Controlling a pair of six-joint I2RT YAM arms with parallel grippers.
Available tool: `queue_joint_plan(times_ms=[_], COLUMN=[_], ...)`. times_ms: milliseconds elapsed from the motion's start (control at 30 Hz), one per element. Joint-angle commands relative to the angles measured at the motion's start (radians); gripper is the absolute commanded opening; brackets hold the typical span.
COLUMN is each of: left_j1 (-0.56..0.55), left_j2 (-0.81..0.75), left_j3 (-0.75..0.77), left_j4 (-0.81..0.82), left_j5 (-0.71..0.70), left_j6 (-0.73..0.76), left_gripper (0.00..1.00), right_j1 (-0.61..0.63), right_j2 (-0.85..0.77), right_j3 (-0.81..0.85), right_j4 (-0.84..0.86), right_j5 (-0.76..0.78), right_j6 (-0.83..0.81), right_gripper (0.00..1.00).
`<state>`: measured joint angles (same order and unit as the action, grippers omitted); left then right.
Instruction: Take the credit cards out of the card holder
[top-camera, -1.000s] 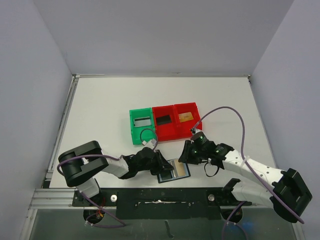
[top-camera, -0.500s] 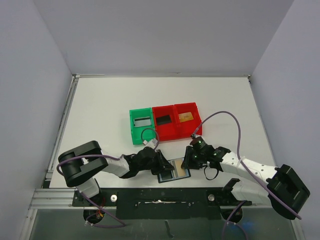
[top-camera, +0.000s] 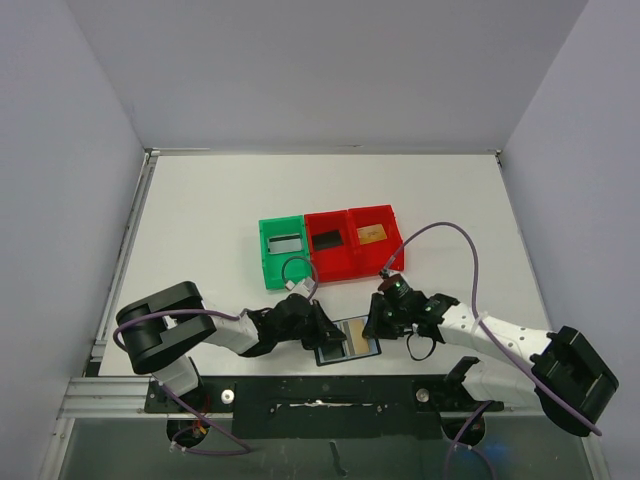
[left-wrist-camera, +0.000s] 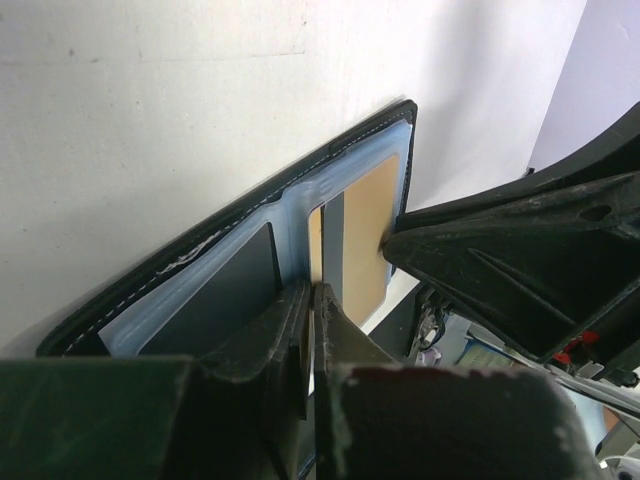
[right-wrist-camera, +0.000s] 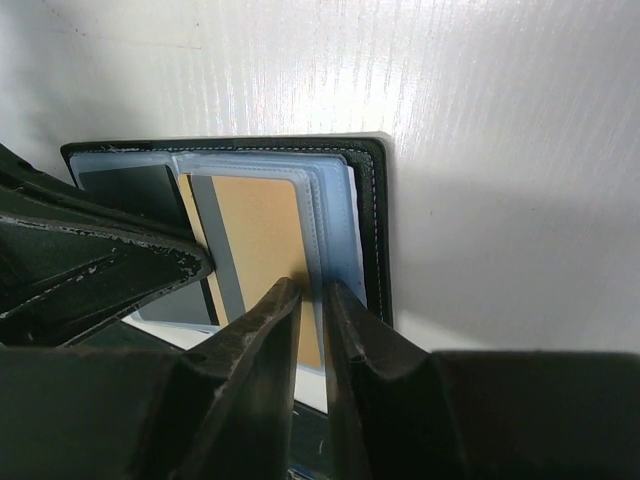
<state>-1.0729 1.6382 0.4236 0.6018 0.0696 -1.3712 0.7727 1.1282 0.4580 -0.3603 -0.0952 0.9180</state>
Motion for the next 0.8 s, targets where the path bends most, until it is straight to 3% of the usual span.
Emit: queue_joint_plan(times_ms=[0, 200, 367, 767], left_j1=[-0.010, -0.009, -0.009, -0.003], left_j2=[-0.005, -0.023, -0.038, -0.085], left_j3=[0.003, -0.001, 0.001, 0.036], left_j4=[-0.047, -0.055, -0.072, -0.199], left_j5=[-0.022, -0.023, -0.024, -0.028], left_j6=[0.030, 0.033, 0.039, 0.094], left_gripper=[0.00, 0.00, 0.00, 0.00], right_j1=[0.000, -0.006, -0.006, -0.019], right_j2=[-0.019, -0.070, -0.101, 0.042], right_j3=[0.052, 0.111, 0.084, -0.013], right_j4=[-0.058, -0.097, 0.006, 0.071], right_j5=[0.025, 0.019, -0.041, -0.067], right_j6=[-0.041, -0.050, -0.008, 0.010], right_gripper=[0.19, 0.20, 0.21, 0.18])
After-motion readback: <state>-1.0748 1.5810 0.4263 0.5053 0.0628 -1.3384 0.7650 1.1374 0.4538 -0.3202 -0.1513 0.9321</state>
